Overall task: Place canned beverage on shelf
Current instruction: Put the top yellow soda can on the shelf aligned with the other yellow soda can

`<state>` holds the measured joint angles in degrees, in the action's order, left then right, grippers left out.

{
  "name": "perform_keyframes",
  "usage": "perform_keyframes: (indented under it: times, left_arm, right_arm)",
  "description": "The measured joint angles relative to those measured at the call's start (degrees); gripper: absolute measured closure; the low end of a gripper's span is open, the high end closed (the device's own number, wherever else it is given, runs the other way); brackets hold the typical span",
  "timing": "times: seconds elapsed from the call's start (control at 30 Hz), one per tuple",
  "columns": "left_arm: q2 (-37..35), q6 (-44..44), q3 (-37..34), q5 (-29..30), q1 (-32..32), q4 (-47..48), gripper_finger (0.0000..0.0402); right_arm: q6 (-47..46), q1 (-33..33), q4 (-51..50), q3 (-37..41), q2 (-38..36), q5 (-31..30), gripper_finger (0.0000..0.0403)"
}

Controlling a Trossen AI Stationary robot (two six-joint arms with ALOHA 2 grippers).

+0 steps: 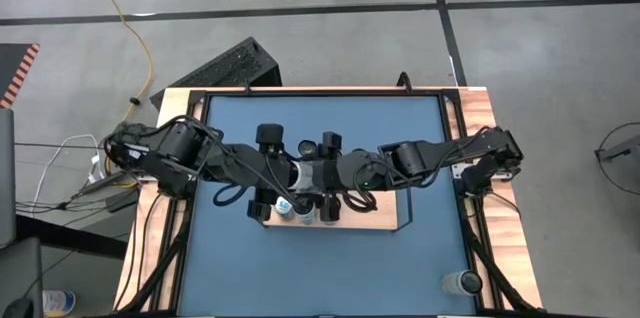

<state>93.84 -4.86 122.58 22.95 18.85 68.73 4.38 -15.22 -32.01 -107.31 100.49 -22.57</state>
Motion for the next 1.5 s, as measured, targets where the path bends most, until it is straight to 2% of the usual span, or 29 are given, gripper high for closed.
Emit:
perform_keyframes:
  times: [0.4,0.5,0.63,0.8,0.9,1.13,1.3,1.43,1.5]
  left_arm:
    - [0.00,0.06,0.00,0.30,-0.02,0.96,0.0159]
    - [0.00,-0.26,0.00,-0.74,-0.04,1.25,0.0143]
    - [-0.02,-2.14,0.09,-3.27,0.02,1.62,0.0102]
    - [-0.06,-1.45,1.95,-2.06,0.72,3.94,0.0063]
    - [-0.24,-0.22,5.51,-1.32,1.84,5.62,0.0056]
    - [-1.08,1.60,12.44,5.91,6.10,10.33,0.0055]
    - [-3.13,3.02,12.31,7.40,9.79,10.36,0.0054]
    - [-3.69,3.87,12.31,10.17,12.47,10.38,0.0054]
    - [-3.69,3.88,12.31,11.66,13.41,10.38,0.0054]
  right_arm:
    - [0.22,-0.65,0.62,0.02,0.04,-1.68,0.0198]
    - [0.20,-0.74,0.84,0.02,0.09,-1.73,0.0200]
    - [0.79,-1.23,1.03,0.07,0.12,-1.53,0.0200]
    - [0.93,-2.16,3.02,0.07,-0.02,-1.53,0.0200]
    - [1.81,-2.70,4.55,0.07,-0.32,-1.73,0.0200]
    - [0.34,-6.65,-0.26,1.08,-6.49,-10.23,0.0200]
    - [-4.22,-12.35,6.60,12.86,-15.62,-17.87,0.0199]
    - [-7.53,-15.65,20.13,29.55,-21.93,-24.94,0.0192]
    - [-7.98,-15.64,29.78,38.03,-24.43,-26.10,0.0190]
